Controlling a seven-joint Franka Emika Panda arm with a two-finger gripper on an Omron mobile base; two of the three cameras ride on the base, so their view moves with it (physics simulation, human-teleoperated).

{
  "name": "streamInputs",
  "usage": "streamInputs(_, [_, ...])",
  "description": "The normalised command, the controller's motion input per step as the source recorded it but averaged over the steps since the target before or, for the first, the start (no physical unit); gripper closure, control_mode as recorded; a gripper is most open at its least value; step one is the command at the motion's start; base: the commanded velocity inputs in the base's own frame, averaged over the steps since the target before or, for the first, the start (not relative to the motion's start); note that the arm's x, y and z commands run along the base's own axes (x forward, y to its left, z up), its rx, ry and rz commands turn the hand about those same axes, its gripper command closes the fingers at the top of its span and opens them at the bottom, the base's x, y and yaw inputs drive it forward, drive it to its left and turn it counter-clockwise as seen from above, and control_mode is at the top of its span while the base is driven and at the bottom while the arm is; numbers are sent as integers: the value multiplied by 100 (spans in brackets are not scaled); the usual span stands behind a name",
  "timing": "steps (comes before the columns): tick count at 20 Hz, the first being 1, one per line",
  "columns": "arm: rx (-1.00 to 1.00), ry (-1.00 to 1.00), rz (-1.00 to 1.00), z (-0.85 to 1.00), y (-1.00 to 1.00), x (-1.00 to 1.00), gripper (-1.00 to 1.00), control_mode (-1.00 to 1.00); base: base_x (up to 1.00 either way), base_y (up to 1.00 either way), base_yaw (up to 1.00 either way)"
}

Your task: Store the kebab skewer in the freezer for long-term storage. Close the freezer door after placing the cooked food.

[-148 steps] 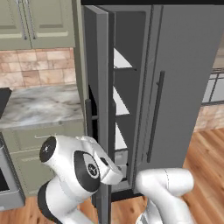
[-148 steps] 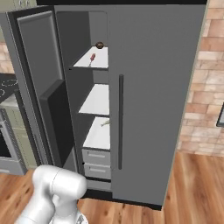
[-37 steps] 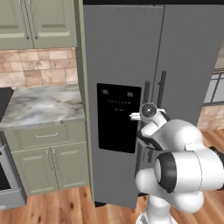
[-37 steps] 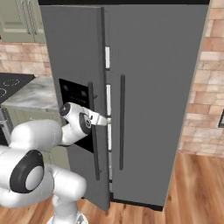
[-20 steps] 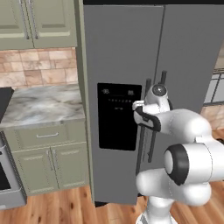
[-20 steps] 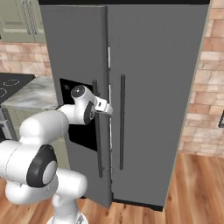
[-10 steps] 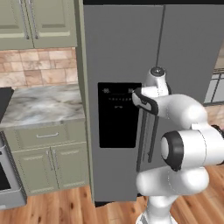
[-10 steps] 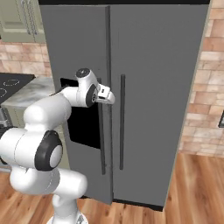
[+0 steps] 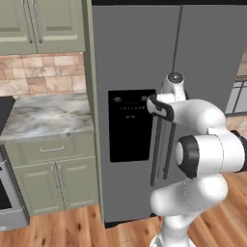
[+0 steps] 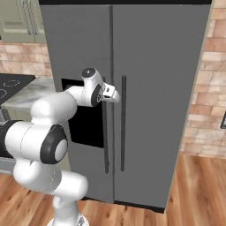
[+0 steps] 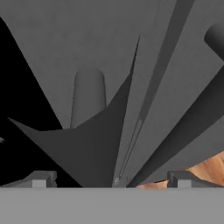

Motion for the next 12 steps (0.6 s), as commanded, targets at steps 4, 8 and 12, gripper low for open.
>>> streamInputs(4, [0, -5, 0, 0, -10, 44, -100, -100, 0, 0, 0])
streamInputs(8, [0, 0, 0, 0, -3, 45, -100, -100, 0, 0, 0])
streamInputs(12, [0, 0, 0, 0, -4, 45, -100, -100, 0, 0, 0])
